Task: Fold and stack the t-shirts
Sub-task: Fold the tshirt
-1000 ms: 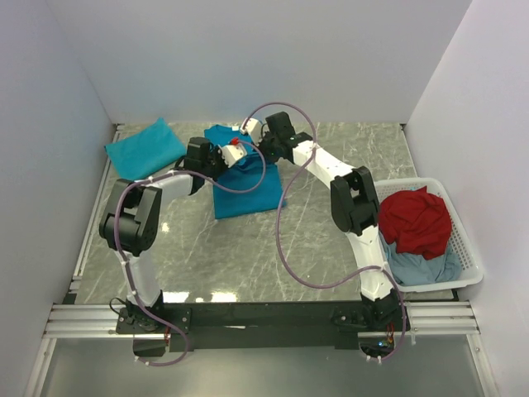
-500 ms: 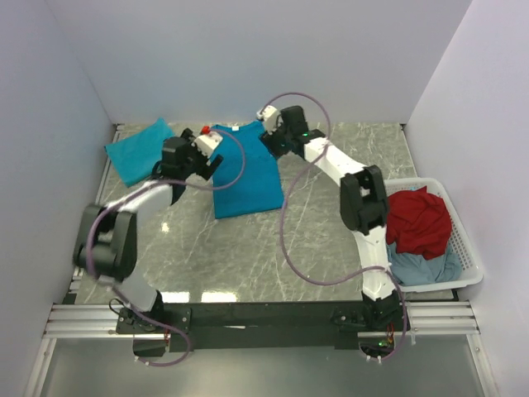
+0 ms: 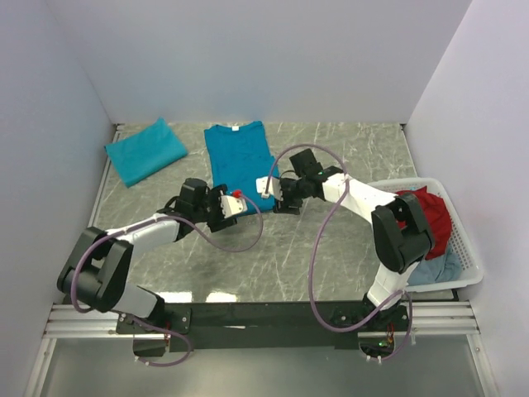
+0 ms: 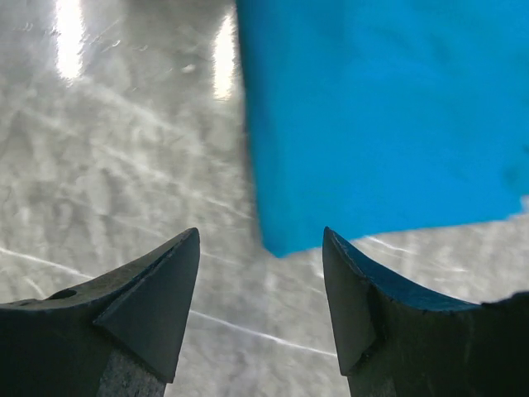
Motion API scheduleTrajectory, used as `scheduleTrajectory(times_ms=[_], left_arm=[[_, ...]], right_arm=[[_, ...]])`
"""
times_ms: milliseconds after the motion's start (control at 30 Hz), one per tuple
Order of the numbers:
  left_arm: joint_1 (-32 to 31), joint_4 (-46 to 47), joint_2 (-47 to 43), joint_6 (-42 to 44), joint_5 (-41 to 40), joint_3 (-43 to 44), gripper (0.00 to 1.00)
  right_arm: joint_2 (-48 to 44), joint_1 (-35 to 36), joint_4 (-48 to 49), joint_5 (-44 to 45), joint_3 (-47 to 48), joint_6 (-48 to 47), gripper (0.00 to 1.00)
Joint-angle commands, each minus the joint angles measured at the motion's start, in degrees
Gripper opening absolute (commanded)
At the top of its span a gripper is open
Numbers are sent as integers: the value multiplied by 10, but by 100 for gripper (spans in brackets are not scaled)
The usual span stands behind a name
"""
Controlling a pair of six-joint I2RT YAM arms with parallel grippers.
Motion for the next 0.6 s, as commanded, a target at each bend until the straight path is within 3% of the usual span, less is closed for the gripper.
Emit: scheduleTrajectory(times_ms=[0,433,500,567], left_arm=[[-8,-5,15,17,-10,1,76],[11,34,101,13,-66,8,69],[16,40,100,10,-65,7,66],[18,45,104,11,-70,4,53]], right_arm=[[-3,8,48,32,-15,-31,68],[97,39,56,103,45,-20,67],[106,41,50,115,55,-29,66],[115,42,51,124,57,-34,65]])
